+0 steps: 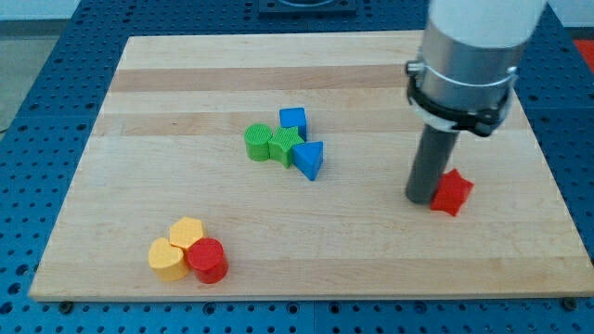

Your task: Point your arm at the red circle

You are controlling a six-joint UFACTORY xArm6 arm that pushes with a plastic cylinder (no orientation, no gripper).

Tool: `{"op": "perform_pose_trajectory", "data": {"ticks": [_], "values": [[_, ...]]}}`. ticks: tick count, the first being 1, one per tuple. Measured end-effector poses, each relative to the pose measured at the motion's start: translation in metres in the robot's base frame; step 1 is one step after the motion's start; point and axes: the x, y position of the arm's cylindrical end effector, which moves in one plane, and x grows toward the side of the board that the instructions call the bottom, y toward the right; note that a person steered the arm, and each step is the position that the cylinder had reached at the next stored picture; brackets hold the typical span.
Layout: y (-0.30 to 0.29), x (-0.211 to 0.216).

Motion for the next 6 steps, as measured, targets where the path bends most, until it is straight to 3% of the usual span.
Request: {"op": "perform_pose_trajectory", "data": {"ticks": [2,6], "values": [[-0.030,-0.015],[-0.035,-0.164]]}}
